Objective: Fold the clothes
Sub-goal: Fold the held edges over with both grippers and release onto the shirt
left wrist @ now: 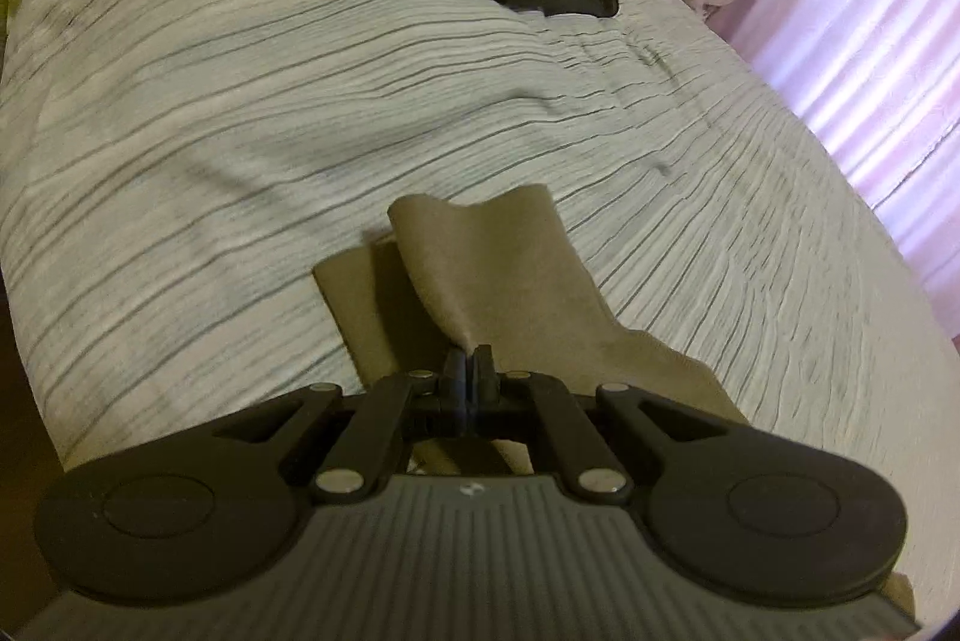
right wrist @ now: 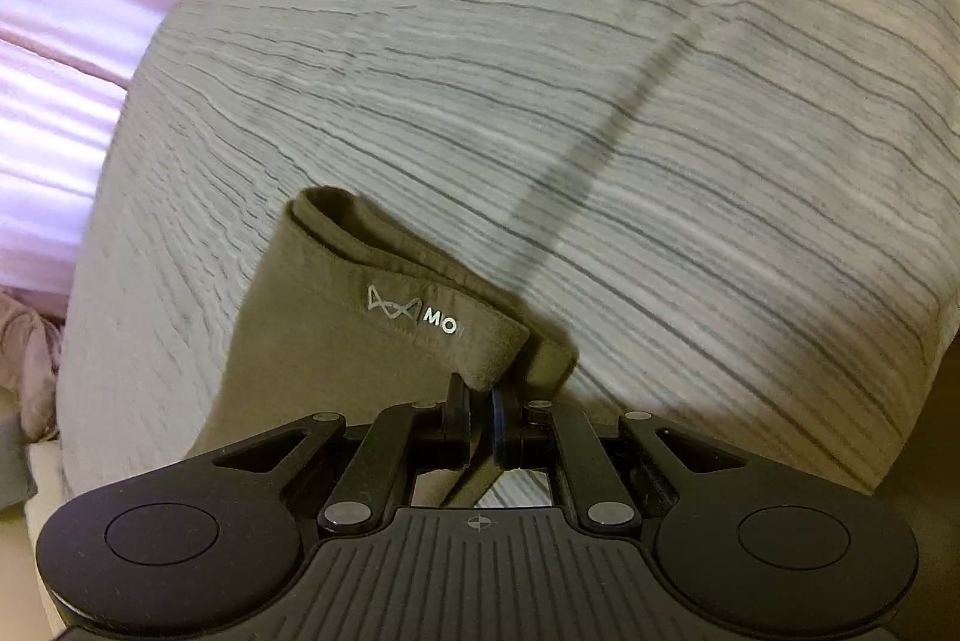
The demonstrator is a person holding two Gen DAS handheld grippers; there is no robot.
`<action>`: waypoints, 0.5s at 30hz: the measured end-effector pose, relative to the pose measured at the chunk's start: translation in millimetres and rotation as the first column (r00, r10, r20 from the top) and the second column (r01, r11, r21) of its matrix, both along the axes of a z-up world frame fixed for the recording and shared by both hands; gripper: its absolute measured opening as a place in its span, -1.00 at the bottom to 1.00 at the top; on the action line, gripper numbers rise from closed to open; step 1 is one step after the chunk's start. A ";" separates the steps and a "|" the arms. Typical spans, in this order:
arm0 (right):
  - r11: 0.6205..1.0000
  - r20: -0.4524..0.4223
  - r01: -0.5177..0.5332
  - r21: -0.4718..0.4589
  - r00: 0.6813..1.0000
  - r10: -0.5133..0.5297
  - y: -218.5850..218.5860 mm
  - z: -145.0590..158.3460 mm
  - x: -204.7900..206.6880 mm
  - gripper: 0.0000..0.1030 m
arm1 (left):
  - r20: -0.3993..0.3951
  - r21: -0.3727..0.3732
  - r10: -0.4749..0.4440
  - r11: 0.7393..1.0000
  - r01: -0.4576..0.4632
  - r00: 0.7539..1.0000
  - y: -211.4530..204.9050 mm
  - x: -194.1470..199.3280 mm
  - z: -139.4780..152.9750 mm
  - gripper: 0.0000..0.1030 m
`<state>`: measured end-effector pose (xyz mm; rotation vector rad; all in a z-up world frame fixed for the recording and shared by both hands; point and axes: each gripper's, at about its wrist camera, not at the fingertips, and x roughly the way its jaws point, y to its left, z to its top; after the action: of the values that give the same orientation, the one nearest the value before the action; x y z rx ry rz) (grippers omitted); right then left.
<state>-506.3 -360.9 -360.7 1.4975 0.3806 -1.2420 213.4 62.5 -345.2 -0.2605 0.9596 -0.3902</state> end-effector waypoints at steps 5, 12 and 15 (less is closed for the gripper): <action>1.000 -0.009 -0.016 0.020 1.000 0.016 -7.3 -0.7 0.6 -0.89 | 0.025 -0.013 -0.026 1.000 0.026 0.999 -3.3 5.4 8.0 -1.00; 0.999 -0.040 -0.031 0.042 0.999 0.033 -16.6 5.4 6.1 -0.88 | 0.100 -0.119 -0.029 0.992 0.041 0.995 9.2 -8.2 36.6 -1.00; 0.998 -0.057 -0.034 0.044 0.998 0.037 -15.5 5.7 8.2 -0.88 | 0.037 -0.058 -0.015 0.998 0.017 0.999 18.9 -6.5 6.4 -1.00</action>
<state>-498.1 -376.4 -355.0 1.4876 0.4729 -1.2582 206.9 81.4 -338.8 -0.2979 0.9161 -0.4369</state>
